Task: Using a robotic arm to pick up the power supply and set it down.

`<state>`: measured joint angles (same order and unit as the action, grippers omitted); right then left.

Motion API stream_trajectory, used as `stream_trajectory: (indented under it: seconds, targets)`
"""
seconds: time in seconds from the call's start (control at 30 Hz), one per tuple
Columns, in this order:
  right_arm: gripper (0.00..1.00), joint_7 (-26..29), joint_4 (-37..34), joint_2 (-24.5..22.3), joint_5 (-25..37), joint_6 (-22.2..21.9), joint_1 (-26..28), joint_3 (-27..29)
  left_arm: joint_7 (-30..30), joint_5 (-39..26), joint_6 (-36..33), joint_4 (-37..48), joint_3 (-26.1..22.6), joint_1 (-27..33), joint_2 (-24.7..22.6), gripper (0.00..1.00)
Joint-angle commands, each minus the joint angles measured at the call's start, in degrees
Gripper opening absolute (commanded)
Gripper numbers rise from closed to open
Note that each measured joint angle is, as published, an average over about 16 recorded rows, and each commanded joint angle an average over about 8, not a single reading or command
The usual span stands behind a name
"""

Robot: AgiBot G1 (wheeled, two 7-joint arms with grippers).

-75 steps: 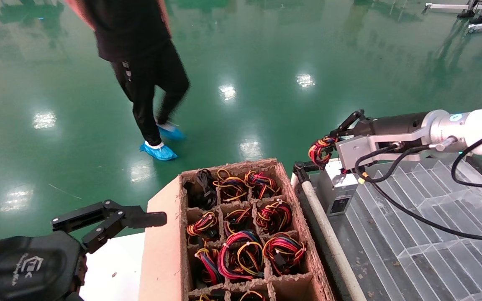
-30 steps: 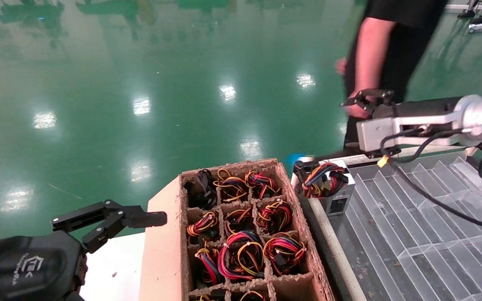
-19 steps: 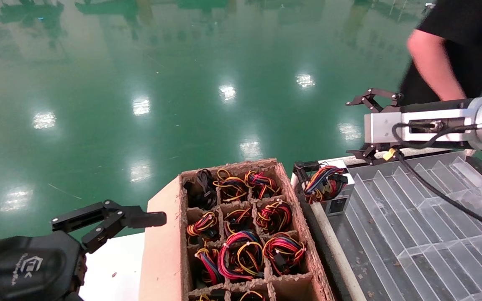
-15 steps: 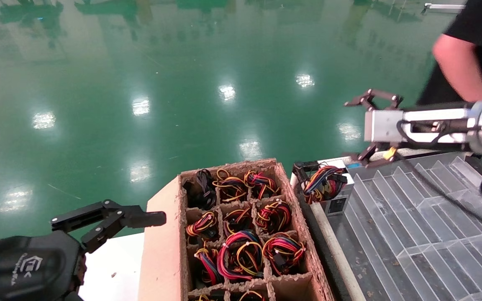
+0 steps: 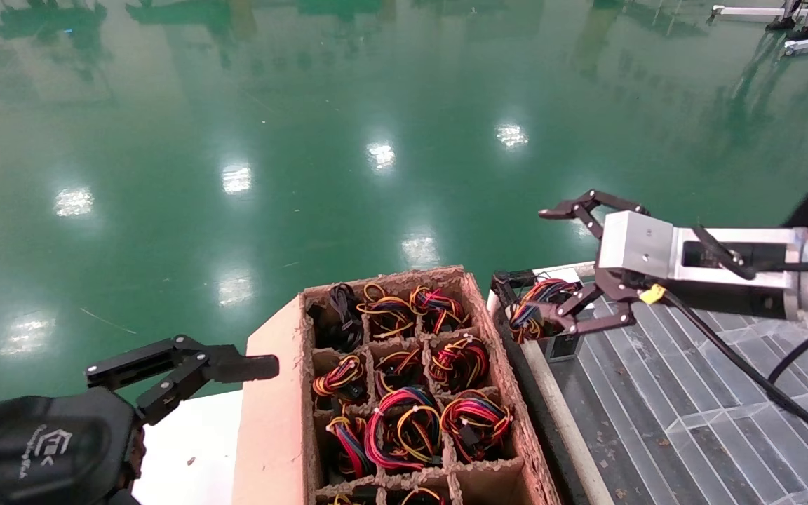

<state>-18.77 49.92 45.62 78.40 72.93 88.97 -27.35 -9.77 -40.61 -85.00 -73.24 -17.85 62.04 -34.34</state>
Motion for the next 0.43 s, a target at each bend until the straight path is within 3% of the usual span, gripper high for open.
stream_trajectory:
  seconds: [0.03, 0.43]
  targets:
    - [1.0, 1.48, 1.19, -0.53, -1.84, 0.64, -1.38, 0.57, 0.0, 0.0, 0.0, 0.0, 0.0, 0.0, 0.0, 1.0]
    - [1.0, 9.34, 7.48, -3.35, -11.56, 4.04, -8.67, 3.58, 0.01, 0.02, 0.01, 0.0, -0.03, 0.01, 0.01, 1.0]
